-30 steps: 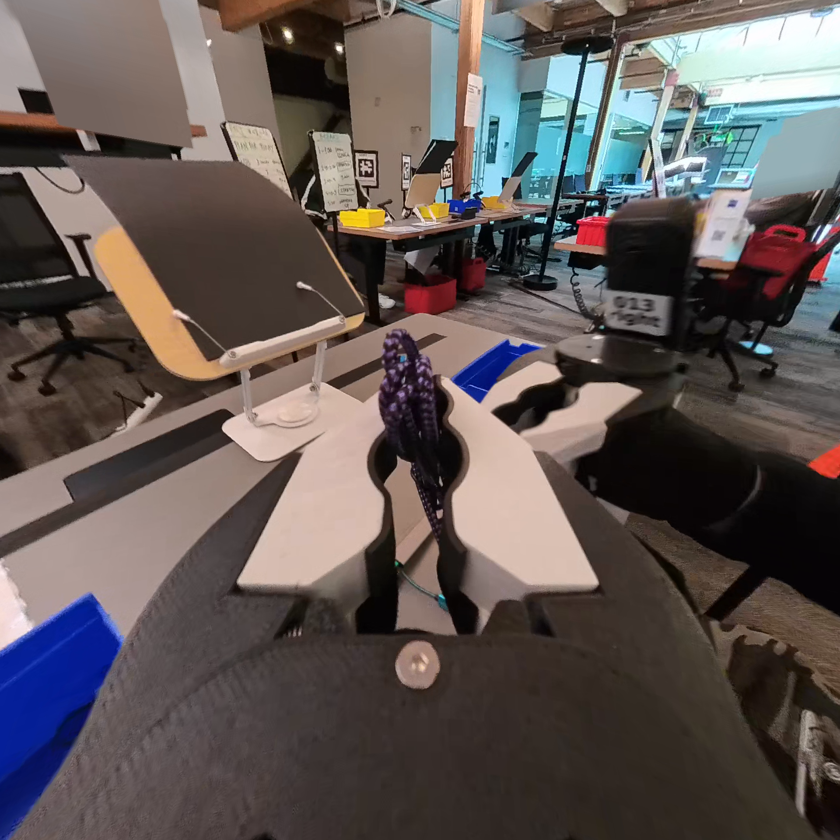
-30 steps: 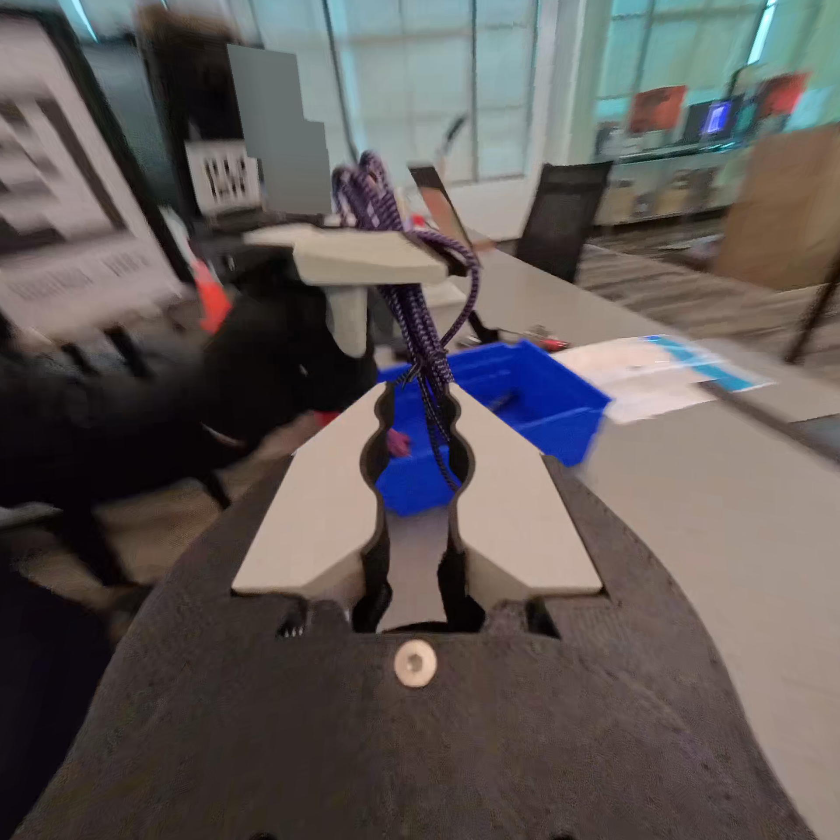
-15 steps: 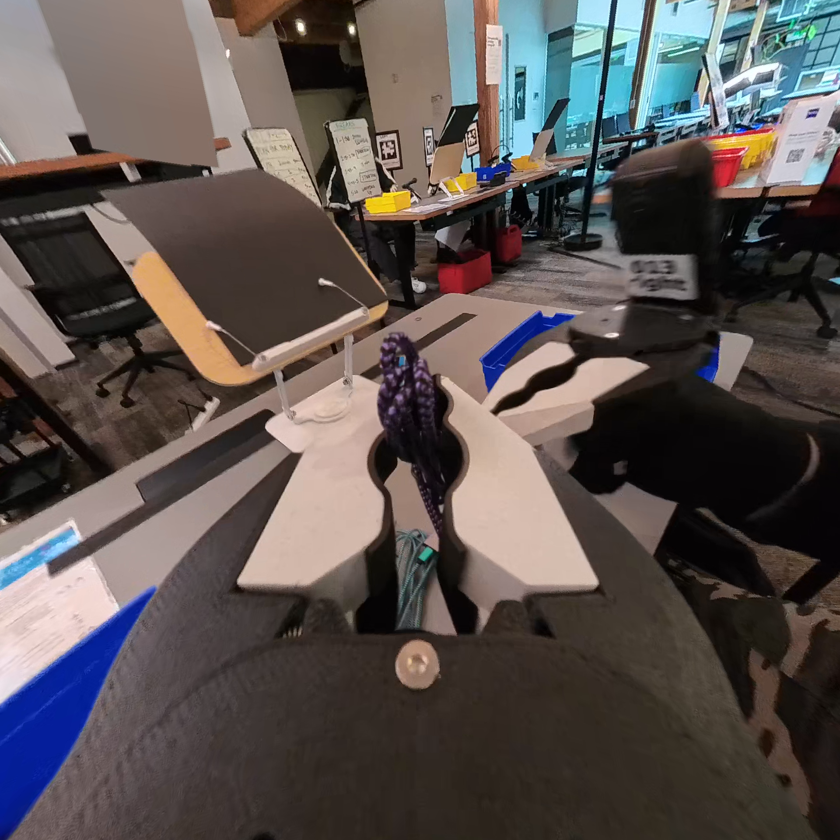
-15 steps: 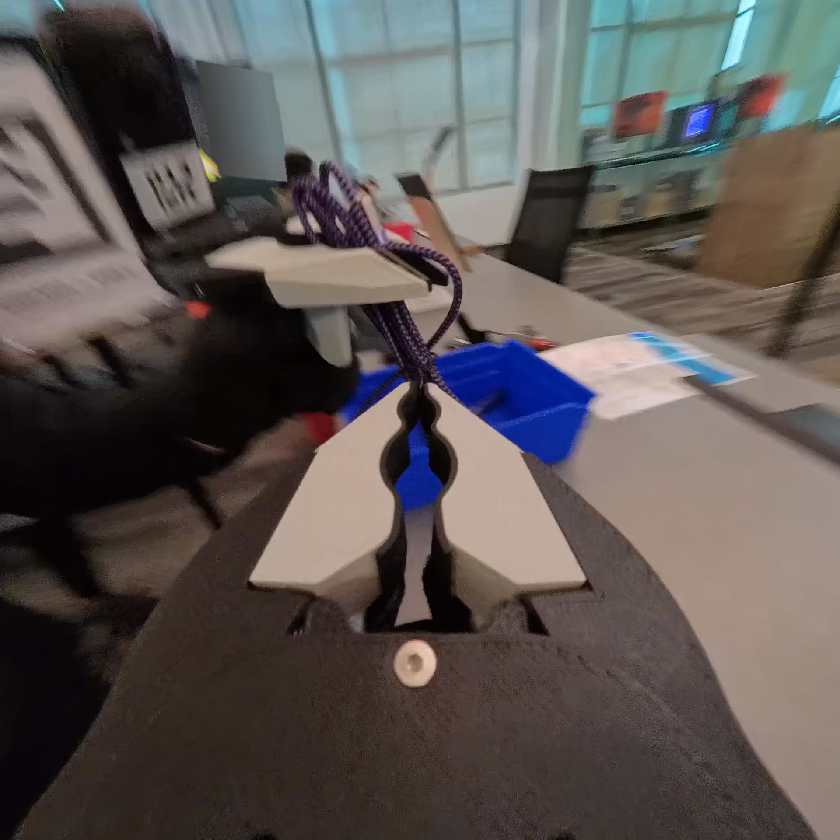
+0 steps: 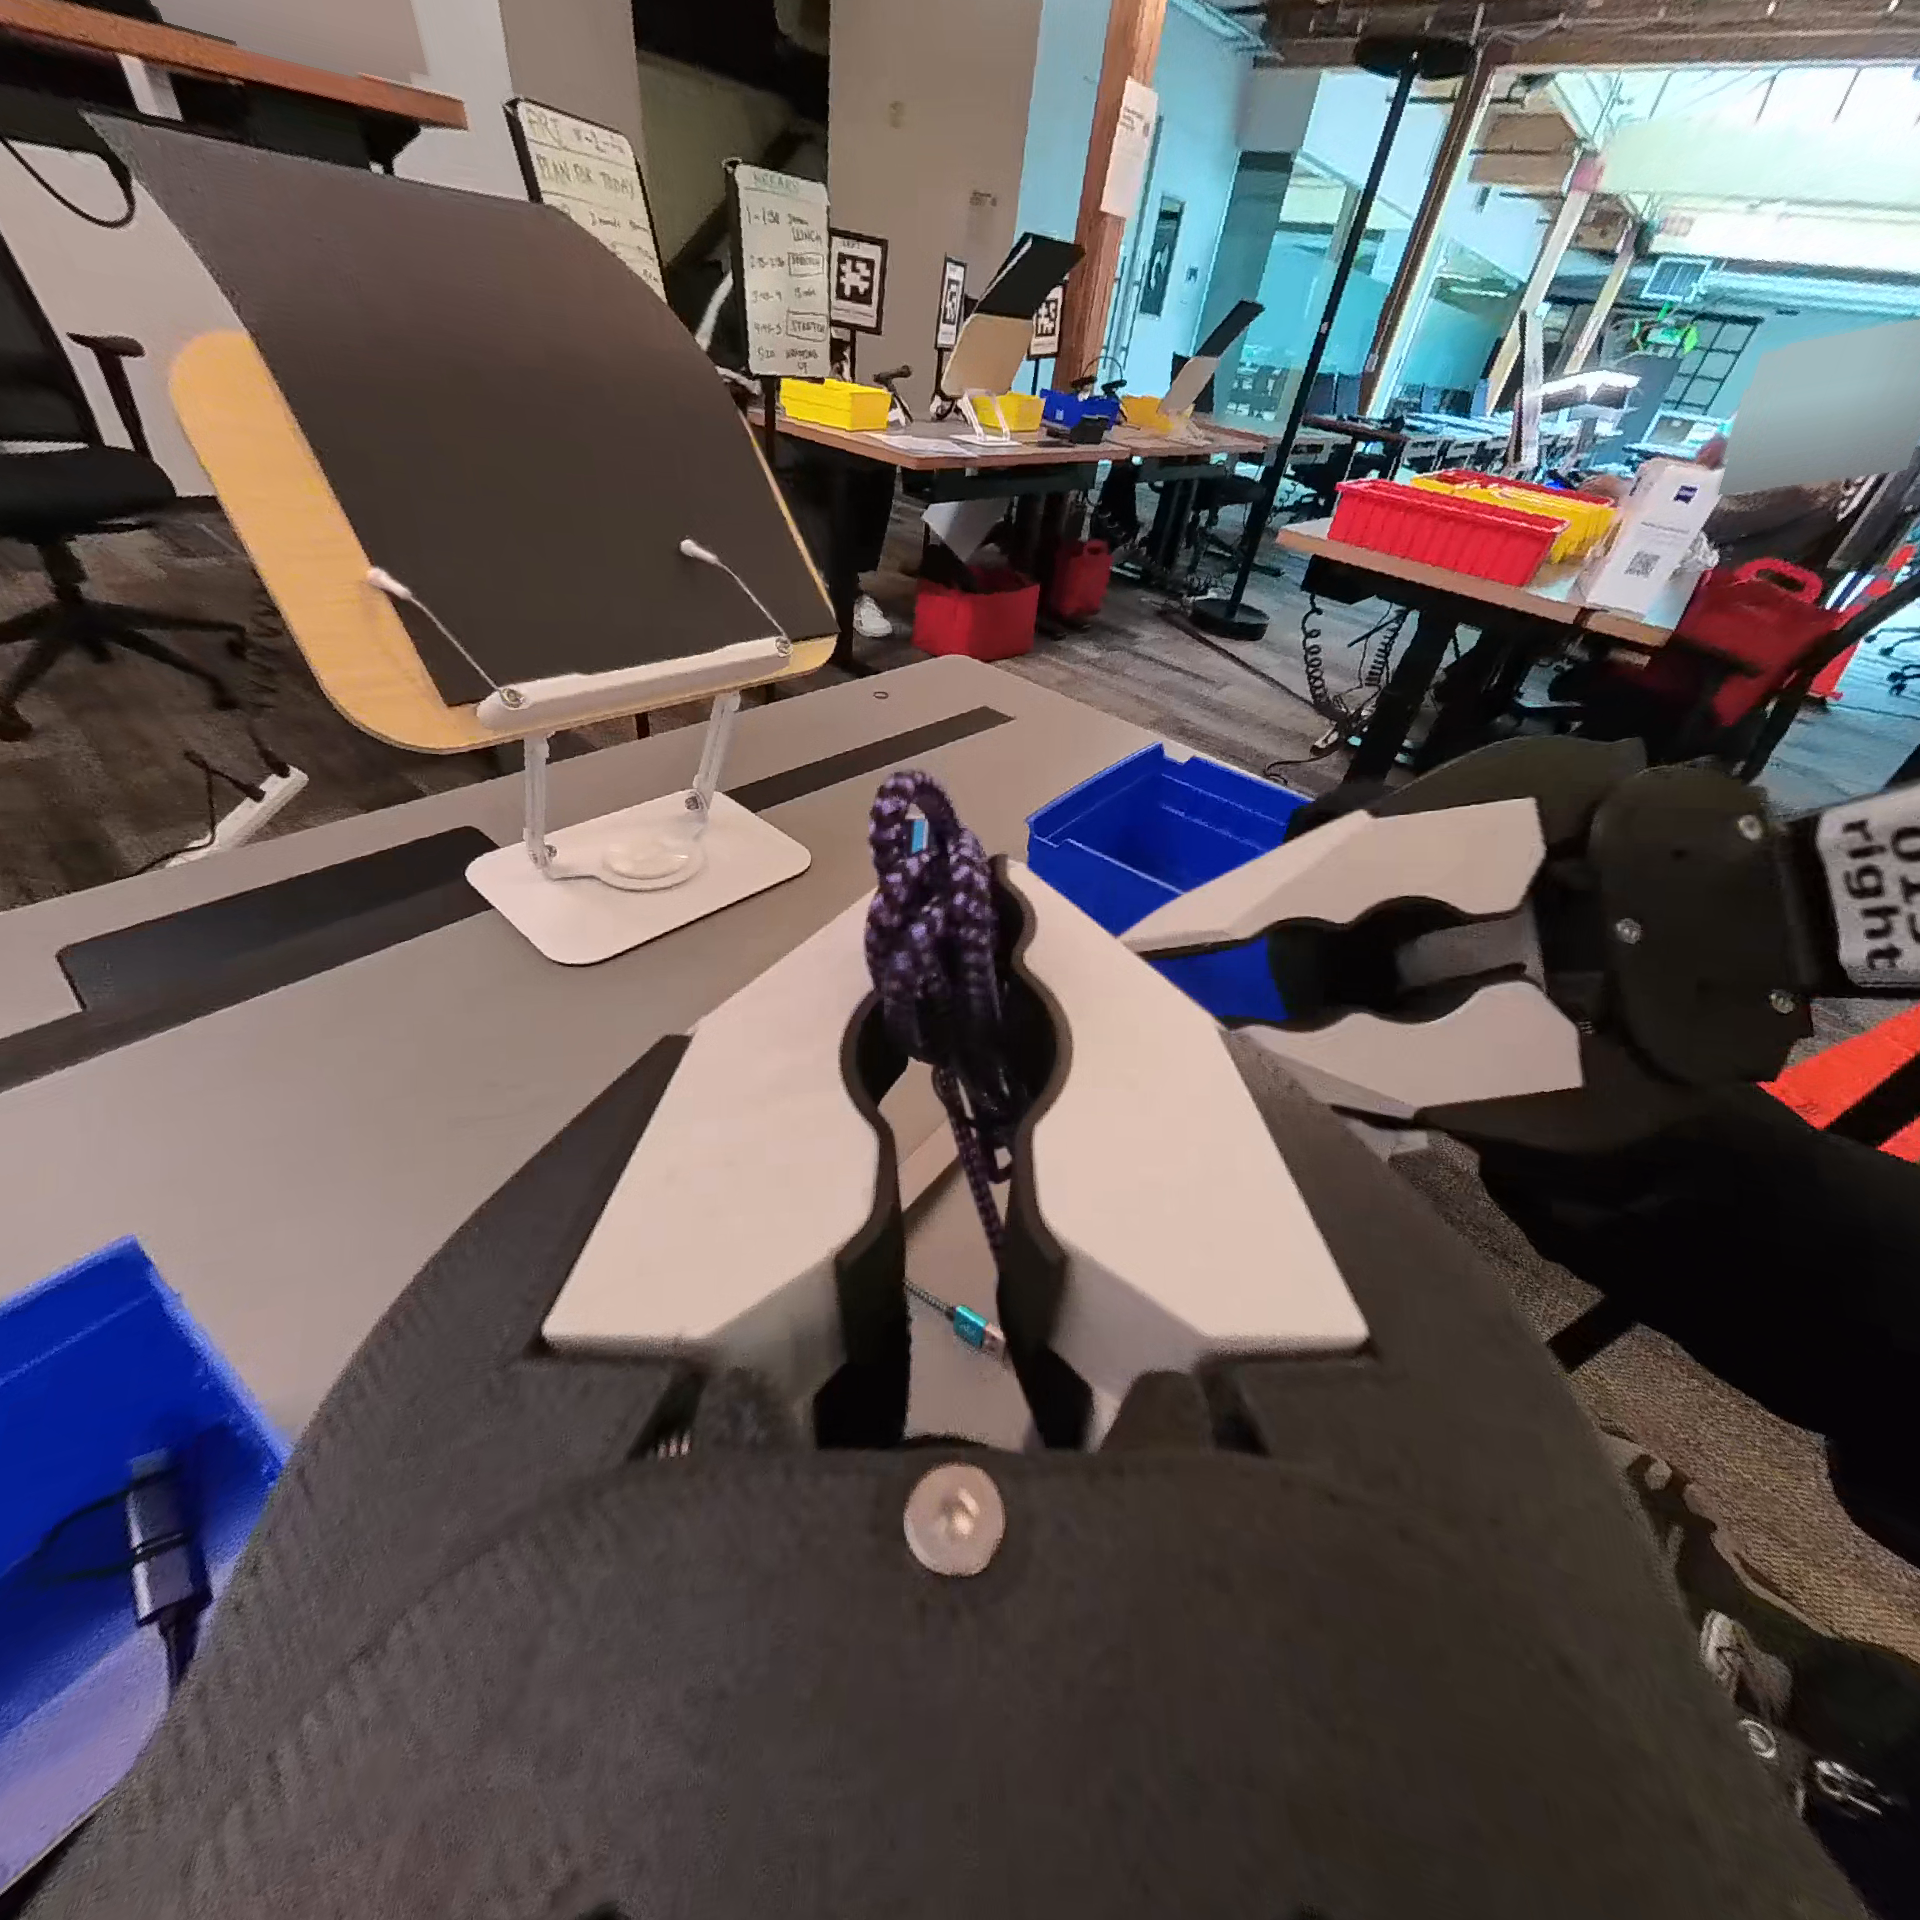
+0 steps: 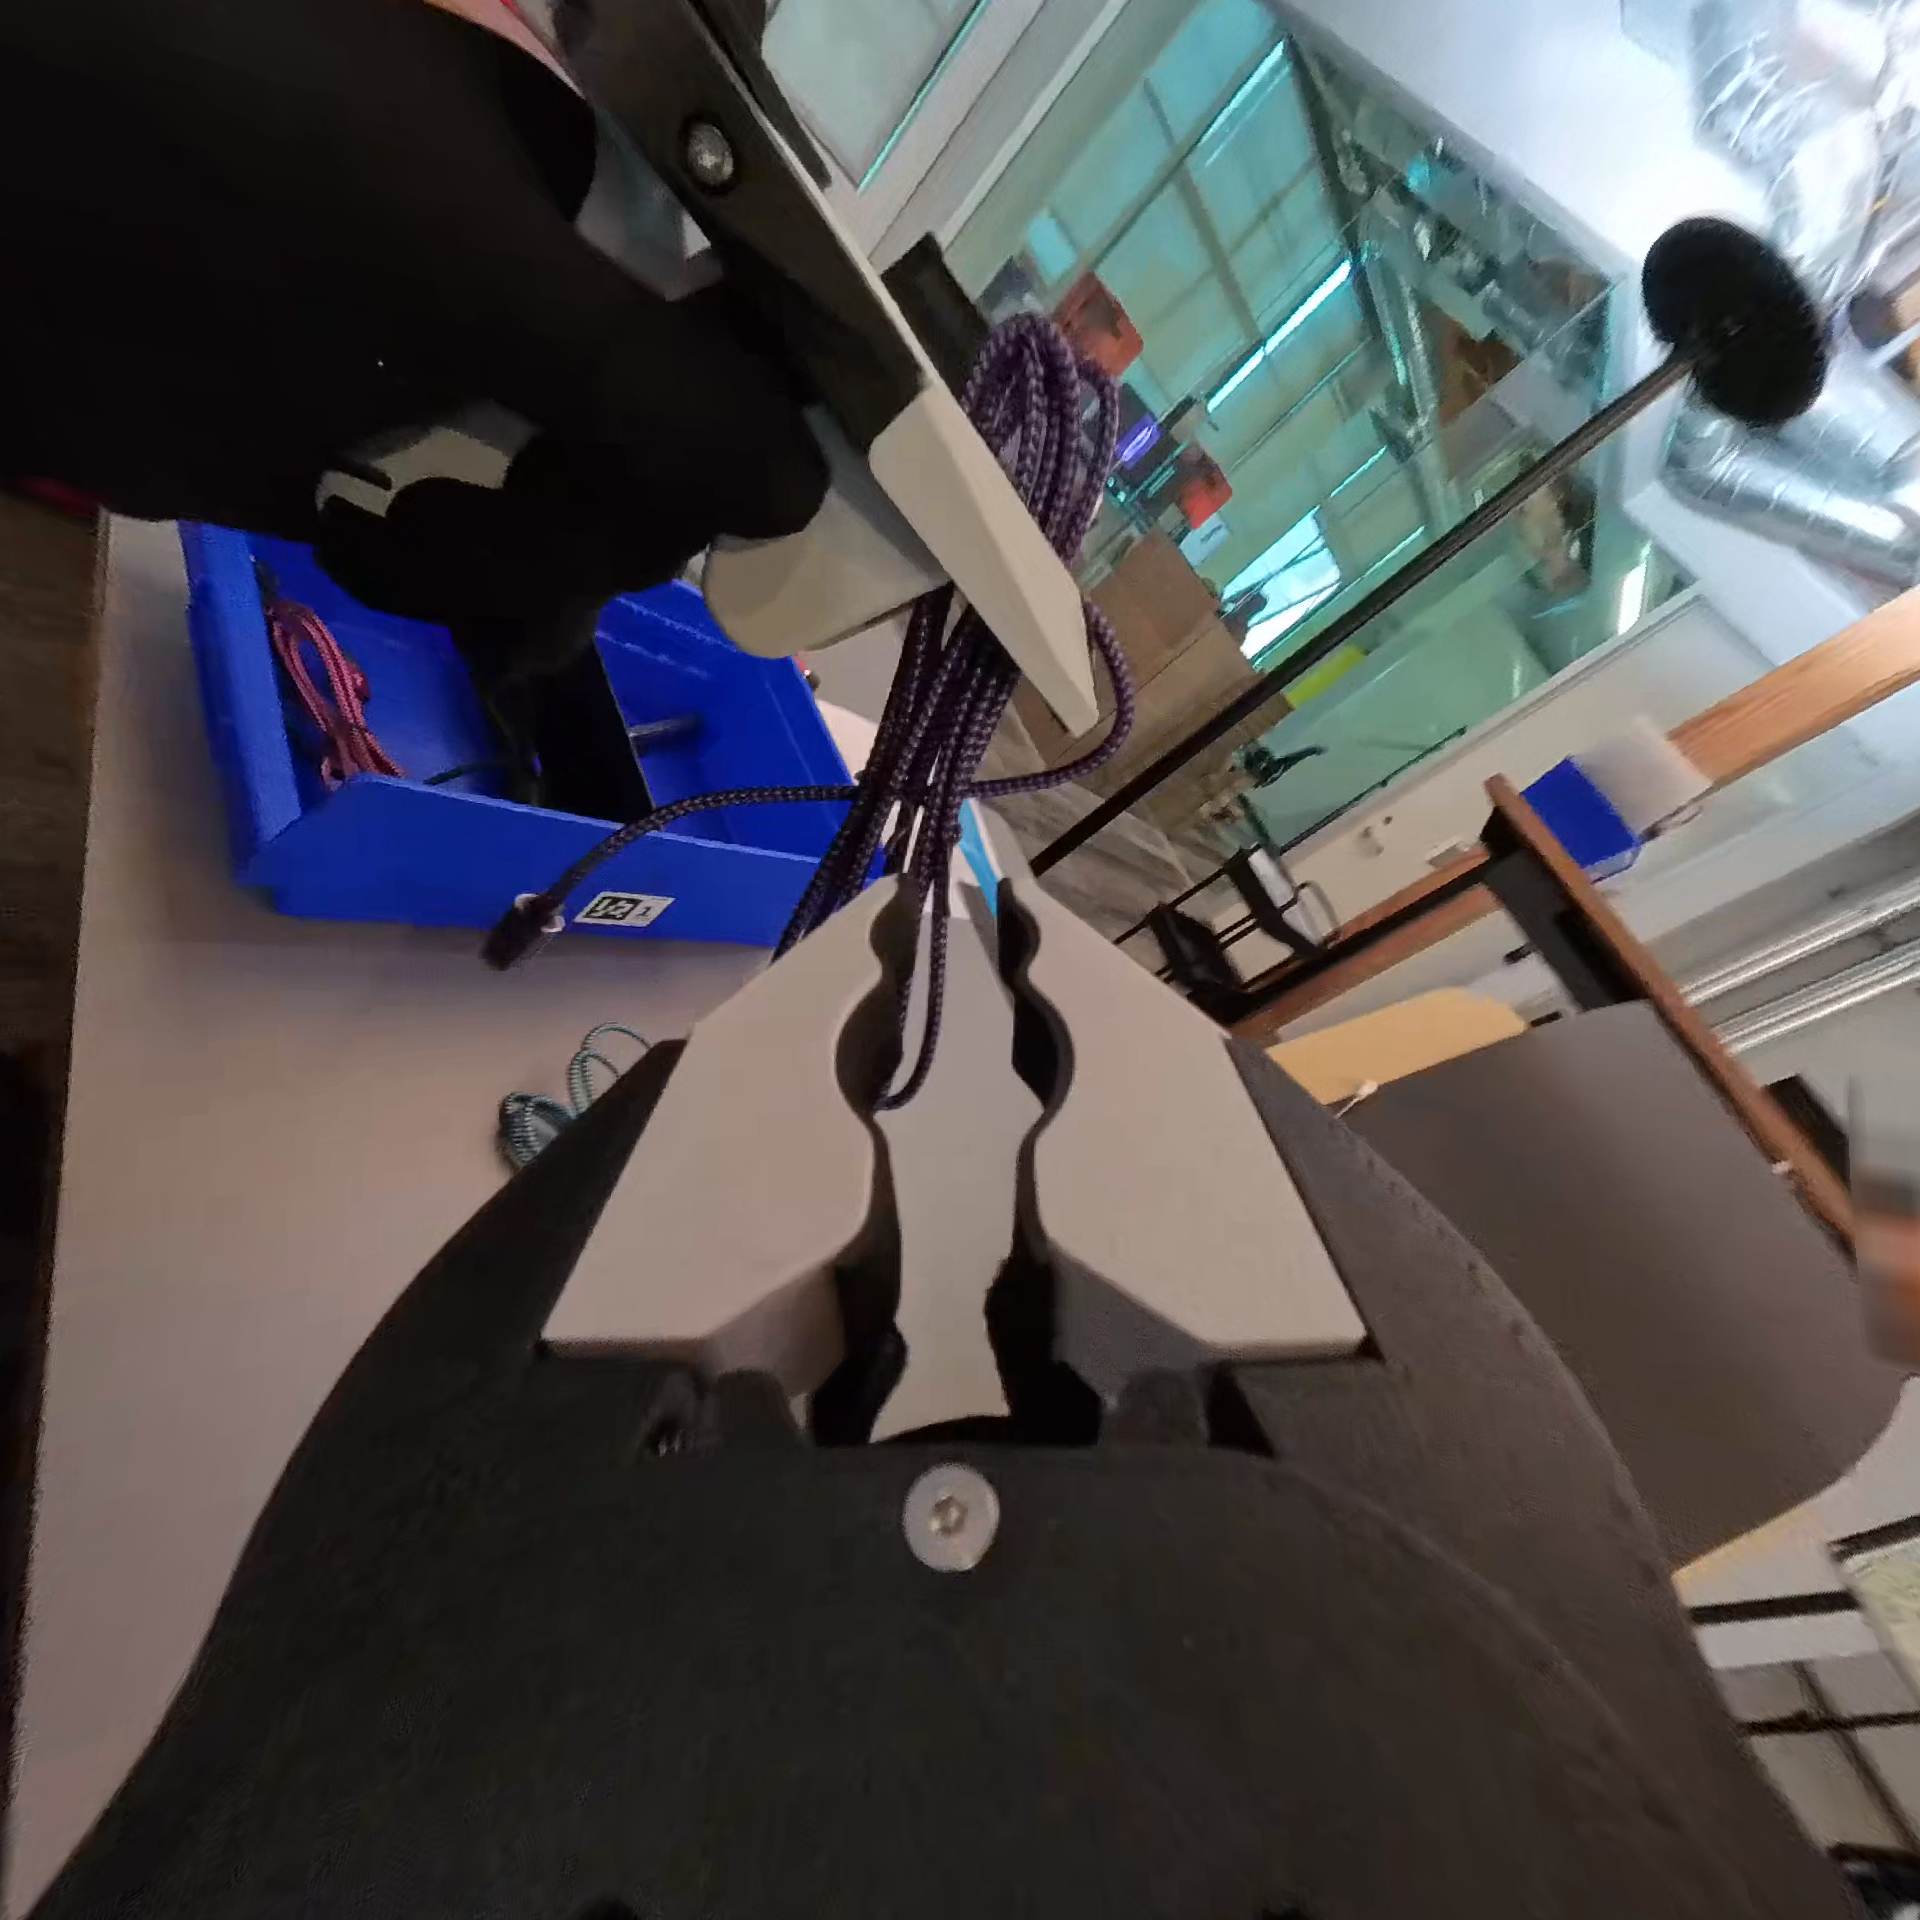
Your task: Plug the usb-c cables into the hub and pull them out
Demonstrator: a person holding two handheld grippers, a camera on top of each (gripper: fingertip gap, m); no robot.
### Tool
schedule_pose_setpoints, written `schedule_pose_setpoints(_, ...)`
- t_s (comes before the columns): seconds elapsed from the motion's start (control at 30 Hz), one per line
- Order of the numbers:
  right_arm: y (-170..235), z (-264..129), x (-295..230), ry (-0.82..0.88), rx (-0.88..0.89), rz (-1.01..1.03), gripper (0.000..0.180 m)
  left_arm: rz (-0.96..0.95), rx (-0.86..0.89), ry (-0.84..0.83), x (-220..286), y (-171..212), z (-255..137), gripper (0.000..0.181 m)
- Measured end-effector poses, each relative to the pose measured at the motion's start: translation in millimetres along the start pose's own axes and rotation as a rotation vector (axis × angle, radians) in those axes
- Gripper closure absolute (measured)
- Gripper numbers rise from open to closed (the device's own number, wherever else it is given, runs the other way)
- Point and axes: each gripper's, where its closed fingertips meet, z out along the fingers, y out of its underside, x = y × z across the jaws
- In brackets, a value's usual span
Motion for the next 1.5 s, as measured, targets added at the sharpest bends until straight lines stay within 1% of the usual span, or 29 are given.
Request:
schedule_pose_setpoints(0.1,-6.8,-2.9,-5.6,-0.011,0.025,-0.091,0.171,-0.002,-0.011,0.008,2.5,2.5,1.9,0.17)
schedule_pose_setpoints(0.2,-6.3,0.8,-17.0,-0.016,0.01,-0.193,0.17,-0.007,-0.024,0.01,4.3,6.0,4.9,0.171)
schedule_pose_setpoints(0.3,-0.7,6.7,-18.0,-0.002,-0.025,-0.186,0.165,-0.006,-0.027,0.017,7.5,7.3,6.3,0.171)
schedule_pose_setpoints(0.37,-2.0,7.5,-21.4,-0.024,-0.005,-0.149,0.163,0.007,-0.028,0.013,8.8,7.5,6.8,0.171)
schedule_pose_setpoints(0.43,-0.2,8.4,-22.2,-0.027,-0.009,-0.143,0.166,0.016,-0.029,0.011,9.7,7.8,7.3,0.17)
schedule_pose_setpoints(0.5,1.3,9.4,-24.4,-0.034,-0.012,-0.147,0.174,0.016,-0.029,0.014,10.3,8.6,8.1,0.17)
schedule_pose_setpoints(0.53,2.0,10.1,-24.3,-0.033,-0.015,-0.139,0.175,0.013,-0.029,0.015,10.1,9.2,8.4,0.171)
schedule_pose_setpoints(0.57,3.7,11.6,-25.1,-0.039,-0.022,-0.129,0.174,0.01,-0.031,0.017,9.8,9.9,8.8,0.171)
schedule_pose_setpoints(0.6,5.7,13.1,-25.8,-0.045,-0.032,-0.117,0.167,0.006,-0.03,0.021,10.0,10.2,8.9,0.171)
schedule_pose_setpoints(0.63,6.1,13.9,-26.7,-0.05,-0.029,-0.108,0.165,0.003,-0.028,0.024,10.2,10.4,9.0,0.17)
schedule_pose_setpoints(0.73,8.8,15.3,-25.5,-0.038,-0.036,-0.094,0.176,0.007,-0.036,0.021,9.8,13.2,10.5,0.171)
schedule_pose_setpoints(0.77,8.8,15.4,-25.5,-0.038,-0.036,-0.092,0.177,0.005,-0.036,0.021,9.8,13.9,10.9,0.17)
schedule_pose_setpoints(0.87,7.4,15.1,-25.4,-0.037,-0.017,-0.069,0.171,-0.008,-0.033,0.028,9.6,14.2,11.6,0.171)
schedule_pose_setpoints(0.97,6.0,15.3,-26.0,-0.029,-0.007,-0.071,0.171,-0.014,-0.033,0.03,8.7,14.4,11.5,0.171)
schedule_pose_setpoints(1.07,6.4,14.9,-24.3,-0.019,-0.003,-0.056,0.176,-0.021,-0.033,0.034,8.7,14.9,12.0,0.171)
schedule_pose_setpoints(1.13,6.2,13.9,-22.8,-0.01,-0.002,-0.064,0.18,-0.022,-0.032,0.034,8.4,15.1,12.0,0.171)
schedule_pose_setpoints(1.33,4.4,11.9,-23.5,-0.014,0.0,-0.072,0.18,-0.018,-0.034,0.023,6.3,15.9,12.1,0.171)
schedule_pose_setpoints(1.5,-6.9,7.9,-33.4,-0.024,0.009,-0.187,0.18,-0.061,-0.016,-0.007,-7.7,14.1,8.4,0.171)
